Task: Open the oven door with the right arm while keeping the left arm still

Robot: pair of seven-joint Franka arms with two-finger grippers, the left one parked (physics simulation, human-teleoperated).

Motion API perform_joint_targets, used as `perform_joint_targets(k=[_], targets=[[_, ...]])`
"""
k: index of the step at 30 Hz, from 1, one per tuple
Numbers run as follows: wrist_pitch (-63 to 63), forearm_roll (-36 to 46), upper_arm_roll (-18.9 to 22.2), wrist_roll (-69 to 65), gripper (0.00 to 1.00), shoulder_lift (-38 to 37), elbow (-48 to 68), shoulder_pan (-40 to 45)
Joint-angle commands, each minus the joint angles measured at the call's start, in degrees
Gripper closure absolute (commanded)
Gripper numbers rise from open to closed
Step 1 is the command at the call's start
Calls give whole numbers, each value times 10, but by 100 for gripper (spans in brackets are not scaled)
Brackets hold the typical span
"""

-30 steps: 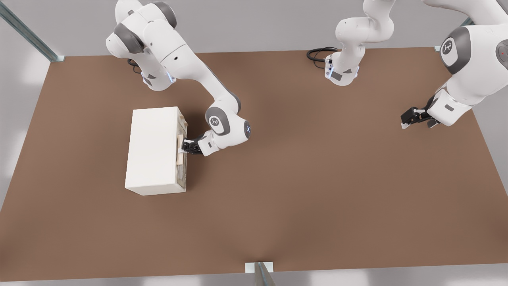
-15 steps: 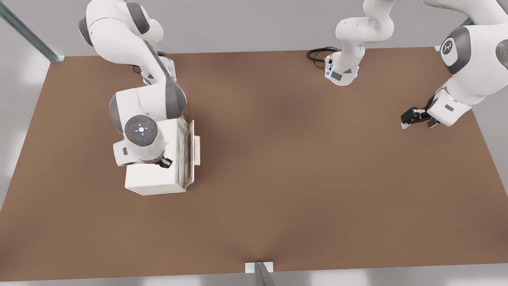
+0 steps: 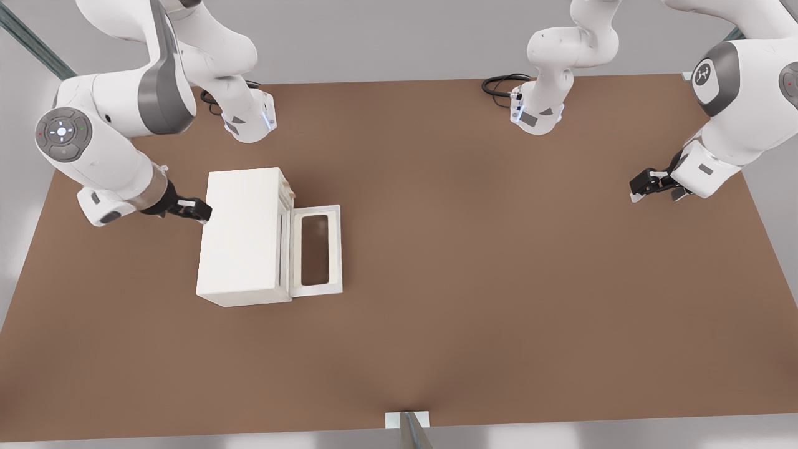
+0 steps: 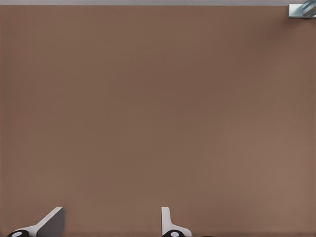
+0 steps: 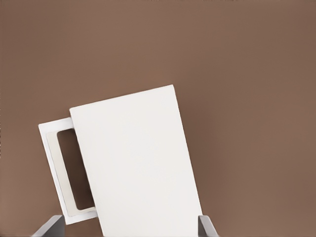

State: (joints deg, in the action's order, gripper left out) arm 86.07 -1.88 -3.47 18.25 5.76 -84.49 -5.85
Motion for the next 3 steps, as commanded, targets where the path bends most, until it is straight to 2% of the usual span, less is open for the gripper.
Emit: perform_joint_targets(k=[1, 3], targets=[[21, 2, 0, -213, 0, 0, 0, 0], [21, 2, 0, -214, 0, 2, -1, 1]])
